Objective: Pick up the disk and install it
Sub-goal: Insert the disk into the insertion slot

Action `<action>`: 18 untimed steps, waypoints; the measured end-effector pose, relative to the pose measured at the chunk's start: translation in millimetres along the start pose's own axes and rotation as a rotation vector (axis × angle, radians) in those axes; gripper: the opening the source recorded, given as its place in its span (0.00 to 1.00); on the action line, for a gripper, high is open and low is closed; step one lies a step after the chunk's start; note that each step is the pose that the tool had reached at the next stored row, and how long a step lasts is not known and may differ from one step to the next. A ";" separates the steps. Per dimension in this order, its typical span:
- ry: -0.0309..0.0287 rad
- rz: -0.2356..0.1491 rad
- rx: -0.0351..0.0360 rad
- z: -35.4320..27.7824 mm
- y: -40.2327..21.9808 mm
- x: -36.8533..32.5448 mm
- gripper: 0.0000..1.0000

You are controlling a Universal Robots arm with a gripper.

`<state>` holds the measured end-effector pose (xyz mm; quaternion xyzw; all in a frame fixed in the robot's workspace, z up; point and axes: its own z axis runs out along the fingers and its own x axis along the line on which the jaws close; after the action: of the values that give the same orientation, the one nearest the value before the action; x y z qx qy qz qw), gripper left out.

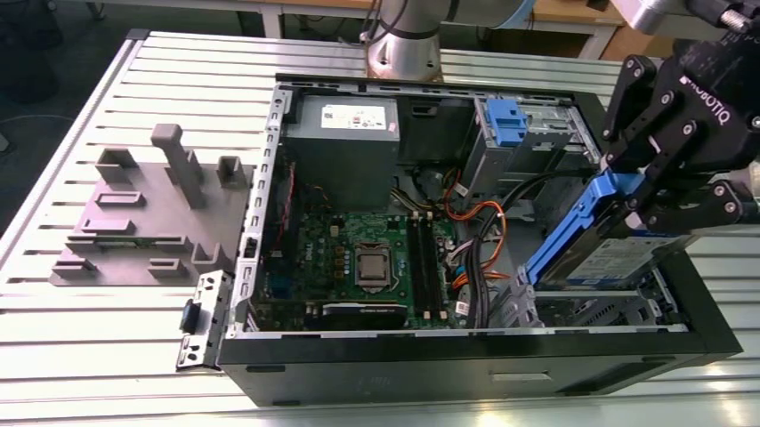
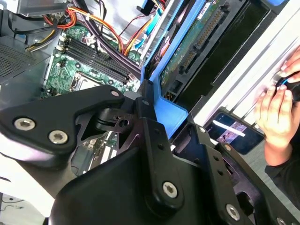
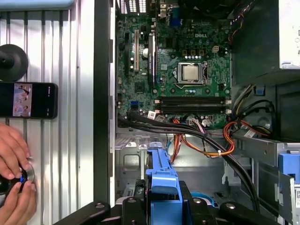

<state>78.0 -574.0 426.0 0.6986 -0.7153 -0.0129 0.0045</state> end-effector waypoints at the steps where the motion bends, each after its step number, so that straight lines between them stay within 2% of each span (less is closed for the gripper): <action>1: 0.0000 0.000 0.0000 1.1 0.0 0.1 0.36; 10: 0.0001 0.000 0.0000 11.2 -0.3 0.8 0.36; 18: 0.0002 0.000 0.0001 11.4 -0.4 0.8 0.37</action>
<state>78.1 -574.7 414.6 0.6986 -0.7153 -0.0128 0.0045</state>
